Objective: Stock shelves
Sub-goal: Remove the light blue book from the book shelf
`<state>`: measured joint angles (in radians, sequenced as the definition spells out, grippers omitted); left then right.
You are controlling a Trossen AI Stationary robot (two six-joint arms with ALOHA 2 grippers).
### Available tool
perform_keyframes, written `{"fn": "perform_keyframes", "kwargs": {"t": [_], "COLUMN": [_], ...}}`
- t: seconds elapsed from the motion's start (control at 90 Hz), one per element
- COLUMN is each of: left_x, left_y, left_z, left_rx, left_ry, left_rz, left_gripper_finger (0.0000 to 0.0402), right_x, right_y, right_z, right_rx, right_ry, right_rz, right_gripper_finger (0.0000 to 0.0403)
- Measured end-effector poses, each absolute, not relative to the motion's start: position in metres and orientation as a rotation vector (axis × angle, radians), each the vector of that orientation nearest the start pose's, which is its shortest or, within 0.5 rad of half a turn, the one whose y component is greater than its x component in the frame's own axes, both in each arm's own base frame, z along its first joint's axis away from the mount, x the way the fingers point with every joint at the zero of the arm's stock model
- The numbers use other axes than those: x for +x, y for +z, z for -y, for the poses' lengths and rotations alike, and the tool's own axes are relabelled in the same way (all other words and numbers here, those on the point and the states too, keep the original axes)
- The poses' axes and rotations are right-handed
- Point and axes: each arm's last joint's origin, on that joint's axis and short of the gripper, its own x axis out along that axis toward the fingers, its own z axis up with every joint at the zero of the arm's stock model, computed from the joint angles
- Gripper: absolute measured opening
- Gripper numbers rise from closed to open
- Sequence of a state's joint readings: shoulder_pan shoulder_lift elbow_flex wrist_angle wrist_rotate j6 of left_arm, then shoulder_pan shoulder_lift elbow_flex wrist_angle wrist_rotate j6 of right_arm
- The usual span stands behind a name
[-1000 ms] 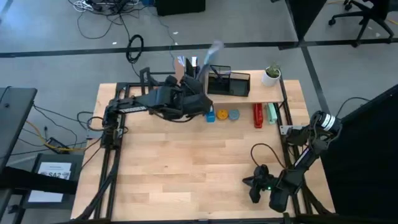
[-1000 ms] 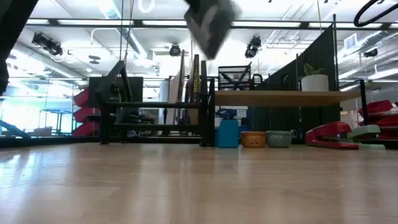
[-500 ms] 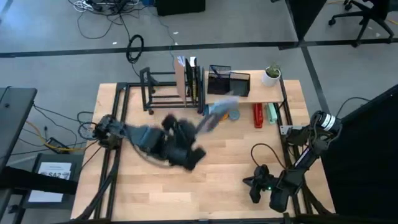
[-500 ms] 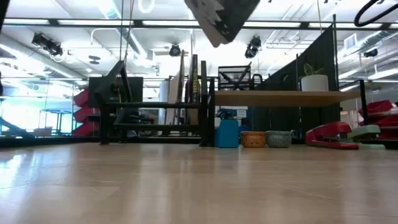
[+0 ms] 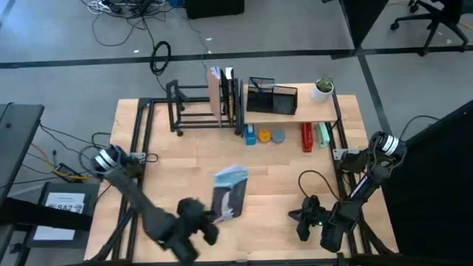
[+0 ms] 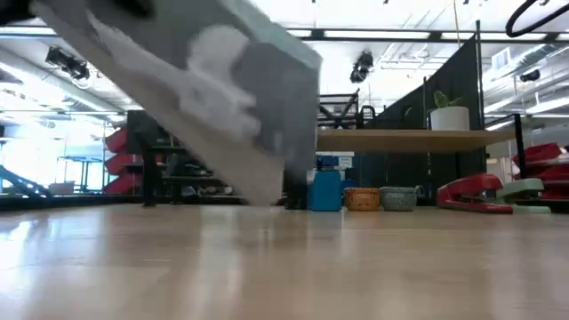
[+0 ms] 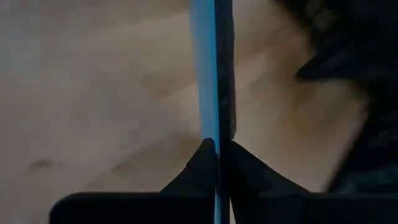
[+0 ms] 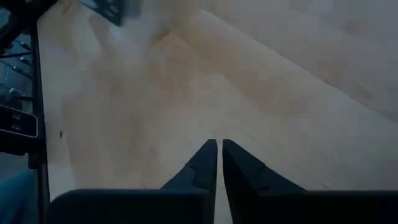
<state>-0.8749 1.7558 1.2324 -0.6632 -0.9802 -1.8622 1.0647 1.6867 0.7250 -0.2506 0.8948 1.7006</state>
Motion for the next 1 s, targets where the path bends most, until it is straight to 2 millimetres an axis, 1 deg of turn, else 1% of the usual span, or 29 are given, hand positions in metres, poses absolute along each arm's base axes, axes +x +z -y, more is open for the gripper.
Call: {"fn": "perform_keyframes", "kwargs": {"t": [0.044,0.1,0.244,0.356,0.478,0.622,0.711,0.867,1.0], "left_x": [0.227,0.216,0.201,0.189,0.180,0.178,0.177,0.177,0.173], "left_y": [0.201,0.182,0.135,0.112,0.102,0.099,0.098,0.097,0.102], "left_z": [0.243,0.235,0.220,0.205,0.194,0.191,0.192,0.192,0.194], "left_rx": [-0.885,-0.956,-1.154,-1.236,-1.296,-1.312,-1.302,-1.284,-1.272], "left_ry": [0.612,0.601,0.531,0.494,0.488,0.487,0.480,0.471,0.437], "left_rz": [-0.285,-0.264,-0.273,-0.247,-0.233,-0.263,-0.310,-0.345,-0.386], "left_gripper_finger": [0.0000,0.0000,0.0000,0.0002,0.0006,0.0022,0.0046,0.0103,0.0147], "right_x": [0.152,0.155,0.159,0.160,0.159,0.158,0.157,0.157,0.157], "right_y": [0.119,0.119,0.118,0.118,0.118,0.118,0.117,0.117,0.117], "right_z": [-0.224,-0.222,-0.220,-0.220,-0.220,-0.221,-0.221,-0.221,-0.221], "right_rx": [0.630,0.633,0.646,0.651,0.655,0.663,0.675,0.675,0.673], "right_ry": [-0.407,-0.416,-0.429,-0.429,-0.425,-0.425,-0.426,-0.426,-0.426], "right_rz": [-0.540,-0.538,-0.550,-0.560,-0.579,-0.590,-0.595,-0.598,-0.599], "right_gripper_finger": [0.0000,0.0000,0.0000,0.0000,0.0000,0.0000,0.0000,0.0000,0.0000]}}
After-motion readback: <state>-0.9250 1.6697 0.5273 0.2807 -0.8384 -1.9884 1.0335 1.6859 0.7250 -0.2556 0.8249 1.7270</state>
